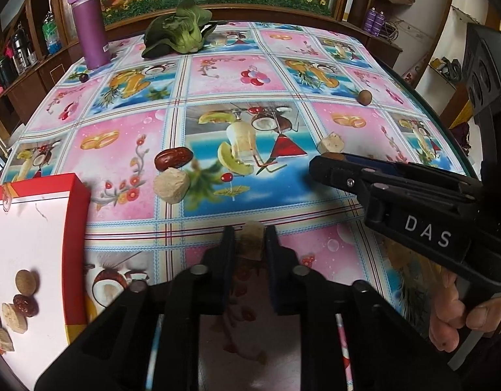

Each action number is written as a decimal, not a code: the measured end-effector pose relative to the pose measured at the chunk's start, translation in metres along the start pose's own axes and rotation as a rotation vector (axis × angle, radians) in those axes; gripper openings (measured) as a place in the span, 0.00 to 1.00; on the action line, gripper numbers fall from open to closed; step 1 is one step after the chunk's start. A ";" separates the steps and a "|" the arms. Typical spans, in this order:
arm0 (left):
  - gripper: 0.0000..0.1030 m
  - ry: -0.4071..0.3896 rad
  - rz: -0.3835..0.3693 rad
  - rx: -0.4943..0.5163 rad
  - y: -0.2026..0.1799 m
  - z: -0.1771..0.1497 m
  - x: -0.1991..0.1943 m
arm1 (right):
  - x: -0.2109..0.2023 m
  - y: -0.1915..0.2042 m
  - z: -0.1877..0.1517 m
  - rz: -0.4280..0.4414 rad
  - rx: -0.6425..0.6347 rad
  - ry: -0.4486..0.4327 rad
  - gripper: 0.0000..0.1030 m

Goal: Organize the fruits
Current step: 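Grasp a brown round nut with the right tool while the left tool grasps a tan cookie, then carry the nut and cookie over the tray and open both tools, then move both open tools back over the table items, then grasp a tan cookie with the right tool while the left tool grasps another tan cookie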

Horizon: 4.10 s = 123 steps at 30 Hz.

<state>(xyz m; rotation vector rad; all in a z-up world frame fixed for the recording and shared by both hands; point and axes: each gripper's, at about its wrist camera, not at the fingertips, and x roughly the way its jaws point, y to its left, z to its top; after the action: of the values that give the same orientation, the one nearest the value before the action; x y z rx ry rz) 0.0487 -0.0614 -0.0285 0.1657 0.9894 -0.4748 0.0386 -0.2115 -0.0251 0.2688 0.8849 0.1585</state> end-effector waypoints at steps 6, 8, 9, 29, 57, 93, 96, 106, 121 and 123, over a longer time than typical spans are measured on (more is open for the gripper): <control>0.16 -0.014 -0.005 -0.008 -0.001 -0.002 -0.004 | -0.001 -0.001 0.000 0.010 0.005 -0.007 0.25; 0.16 -0.028 -0.002 -0.007 -0.002 -0.003 -0.009 | -0.002 -0.001 0.000 0.018 0.006 -0.018 0.25; 0.16 -0.040 0.001 -0.009 -0.002 -0.003 -0.014 | -0.003 -0.001 0.000 0.019 0.005 -0.026 0.25; 0.17 -0.279 0.216 -0.126 0.079 -0.036 -0.118 | -0.021 0.092 -0.006 0.134 -0.076 -0.124 0.25; 0.17 -0.251 0.431 -0.315 0.190 -0.094 -0.120 | 0.033 0.235 -0.047 0.183 -0.320 0.035 0.25; 0.83 -0.202 0.479 -0.271 0.155 -0.077 -0.113 | -0.004 0.136 -0.023 0.116 -0.163 -0.050 0.45; 0.84 -0.202 0.464 -0.254 0.145 -0.071 -0.114 | -0.014 0.101 -0.019 0.076 -0.108 -0.076 0.45; 0.84 -0.180 0.360 -0.131 0.095 -0.039 -0.097 | -0.029 0.003 -0.010 -0.095 0.001 -0.096 0.45; 0.84 -0.087 0.237 -0.023 0.058 0.005 -0.044 | 0.011 -0.009 0.007 -0.212 -0.072 -0.041 0.45; 0.84 -0.071 0.225 -0.019 0.056 0.011 -0.033 | 0.013 -0.010 0.007 -0.215 -0.076 -0.039 0.36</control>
<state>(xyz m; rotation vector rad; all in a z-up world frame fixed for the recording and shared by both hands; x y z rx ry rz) 0.0678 -0.0055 0.0006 0.2388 0.8930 -0.2640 0.0519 -0.2192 -0.0335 0.1047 0.8617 -0.0129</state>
